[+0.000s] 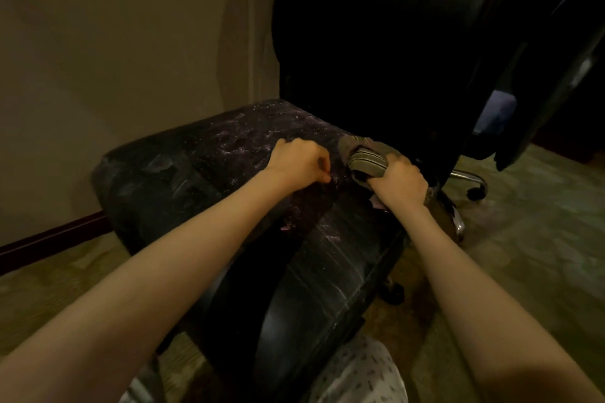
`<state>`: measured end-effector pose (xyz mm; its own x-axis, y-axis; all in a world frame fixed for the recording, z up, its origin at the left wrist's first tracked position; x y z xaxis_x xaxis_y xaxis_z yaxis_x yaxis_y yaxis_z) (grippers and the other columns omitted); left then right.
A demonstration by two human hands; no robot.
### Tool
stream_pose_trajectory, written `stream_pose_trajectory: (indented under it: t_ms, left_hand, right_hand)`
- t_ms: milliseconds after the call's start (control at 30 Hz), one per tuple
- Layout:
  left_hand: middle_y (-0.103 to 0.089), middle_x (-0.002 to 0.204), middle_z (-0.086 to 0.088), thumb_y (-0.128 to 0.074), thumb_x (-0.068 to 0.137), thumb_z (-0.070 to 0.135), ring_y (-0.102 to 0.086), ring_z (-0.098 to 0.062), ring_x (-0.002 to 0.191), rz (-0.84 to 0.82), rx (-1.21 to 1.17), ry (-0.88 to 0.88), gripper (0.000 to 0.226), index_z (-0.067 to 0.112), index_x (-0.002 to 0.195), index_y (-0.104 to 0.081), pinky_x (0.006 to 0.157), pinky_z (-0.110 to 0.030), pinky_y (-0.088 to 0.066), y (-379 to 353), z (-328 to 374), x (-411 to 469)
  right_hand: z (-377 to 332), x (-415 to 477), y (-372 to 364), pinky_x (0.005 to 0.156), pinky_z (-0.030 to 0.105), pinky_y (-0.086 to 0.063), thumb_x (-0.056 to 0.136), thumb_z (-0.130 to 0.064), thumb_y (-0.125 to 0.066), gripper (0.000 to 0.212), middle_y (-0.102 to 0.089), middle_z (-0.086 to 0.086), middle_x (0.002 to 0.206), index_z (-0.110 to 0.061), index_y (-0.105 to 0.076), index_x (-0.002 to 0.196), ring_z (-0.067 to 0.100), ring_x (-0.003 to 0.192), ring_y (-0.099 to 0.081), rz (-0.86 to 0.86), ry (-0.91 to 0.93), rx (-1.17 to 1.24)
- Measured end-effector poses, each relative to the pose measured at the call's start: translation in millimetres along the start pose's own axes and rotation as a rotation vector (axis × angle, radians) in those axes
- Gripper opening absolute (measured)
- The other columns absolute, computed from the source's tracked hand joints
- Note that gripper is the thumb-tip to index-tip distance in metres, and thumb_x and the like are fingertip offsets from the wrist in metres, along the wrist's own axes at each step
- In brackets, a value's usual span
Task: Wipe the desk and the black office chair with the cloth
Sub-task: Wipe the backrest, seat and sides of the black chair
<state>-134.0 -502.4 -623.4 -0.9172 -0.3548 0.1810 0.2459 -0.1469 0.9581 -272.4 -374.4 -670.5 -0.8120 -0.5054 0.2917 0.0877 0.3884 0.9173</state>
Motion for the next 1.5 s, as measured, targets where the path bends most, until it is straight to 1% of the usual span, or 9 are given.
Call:
stream_pose_trajectory:
  t_ms: [100,267,533,667,767,933,1233,1367,1500]
  left_hand:
    - [-0.067,0.108,0.000,-0.054,0.091,0.020,-0.057,-0.024,0.108,0.059,-0.055,0.056,0.028,0.028,0.117,-0.060,0.097,-0.040,-0.036,9,-12,-14]
    - [-0.056,0.122,0.001,-0.050,0.082,-0.003,-0.049,-0.023,0.117,-0.070,-0.098,0.151,0.062,0.029,0.135,-0.043,0.102,-0.050,-0.029,13,-28,-28]
    - [-0.058,0.098,0.010,-0.064,0.086,0.027,-0.055,-0.016,0.105,-0.126,-0.097,0.033,0.019,0.025,0.105,-0.064,0.091,-0.036,-0.038,-7,2,-24]
    - [-0.062,0.102,0.004,-0.067,0.082,0.039,-0.055,-0.017,0.104,-0.187,-0.051,-0.019,0.025,0.024,0.101,-0.065,0.091,-0.036,-0.039,-17,28,-16]
    - [-0.063,0.108,0.000,-0.064,0.085,0.038,-0.055,-0.021,0.107,-0.183,-0.016,-0.023,0.024,0.021,0.102,-0.064,0.093,-0.038,-0.037,-24,35,-9]
    - [-0.063,0.109,0.000,-0.068,0.081,0.034,-0.054,-0.021,0.109,-0.189,0.051,0.027,0.022,0.021,0.099,-0.064,0.099,-0.040,-0.032,-32,31,5]
    - [-0.060,0.114,-0.004,-0.075,0.076,0.032,-0.052,-0.025,0.114,-0.283,0.066,0.115,0.027,0.024,0.085,-0.051,0.101,-0.042,-0.030,-38,29,21]
    - [-0.058,0.119,-0.005,-0.075,0.075,0.033,-0.051,-0.027,0.116,-0.328,0.070,0.119,0.033,0.019,0.099,-0.058,0.103,-0.044,-0.031,-36,30,27]
    - [-0.049,0.131,-0.009,-0.075,0.075,0.036,-0.043,-0.030,0.124,-0.377,0.148,0.107,0.058,0.015,0.124,-0.051,0.104,-0.043,-0.032,-36,34,29]
  right_hand:
    - [-2,1,0,0.080,0.039,-0.047,0.084,-0.038,-0.065,0.050,-0.055,0.014,0.122,-0.011,-0.052,0.124,0.036,0.109,-0.053,0.019,-0.023,-0.009]
    - [-26,9,-8,0.078,0.037,-0.048,0.082,-0.036,-0.066,0.047,-0.058,0.013,0.119,-0.013,-0.055,0.121,0.034,0.105,-0.056,0.004,-0.027,0.041]
    - [-25,15,-8,0.083,0.035,-0.046,0.083,-0.038,-0.063,0.057,-0.057,0.008,0.126,-0.027,-0.045,0.136,0.031,0.111,-0.056,-0.040,0.120,0.115]
    - [-21,13,-2,0.081,0.032,-0.045,0.083,-0.031,-0.063,0.053,-0.058,0.006,0.126,-0.031,-0.048,0.134,0.029,0.111,-0.056,-0.013,0.140,0.189]
    - [-3,14,-2,0.085,0.039,-0.045,0.085,-0.024,-0.060,0.060,-0.049,0.011,0.134,-0.029,-0.039,0.140,0.034,0.116,-0.049,0.000,0.154,0.052]
    - [35,36,0,0.089,0.046,-0.044,0.088,-0.024,-0.059,0.058,-0.046,0.017,0.134,-0.024,-0.037,0.142,0.041,0.118,-0.045,0.023,-0.065,0.098]
    - [28,27,1,0.076,0.034,-0.046,0.083,-0.034,-0.063,0.053,-0.058,0.016,0.119,-0.019,-0.049,0.132,0.035,0.107,-0.056,-0.053,0.044,0.027]
    - [7,-3,2,0.076,0.032,-0.044,0.082,-0.032,-0.062,0.052,-0.054,0.012,0.121,-0.021,-0.049,0.131,0.033,0.107,-0.054,-0.046,0.147,-0.026]
    - [15,9,3,0.077,0.035,-0.045,0.082,-0.031,-0.064,0.052,-0.056,0.012,0.119,-0.024,-0.049,0.131,0.034,0.107,-0.055,-0.047,0.082,0.023]
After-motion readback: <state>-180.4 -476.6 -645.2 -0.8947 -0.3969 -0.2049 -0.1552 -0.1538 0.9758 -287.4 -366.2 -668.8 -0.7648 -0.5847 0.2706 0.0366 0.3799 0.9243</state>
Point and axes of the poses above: each hand's wrist, its own x-axis towards the middle knuckle, its own y-axis out of the back of the hand, z = x × y, the point moved 5 cm from there along x, towards the middle knuckle
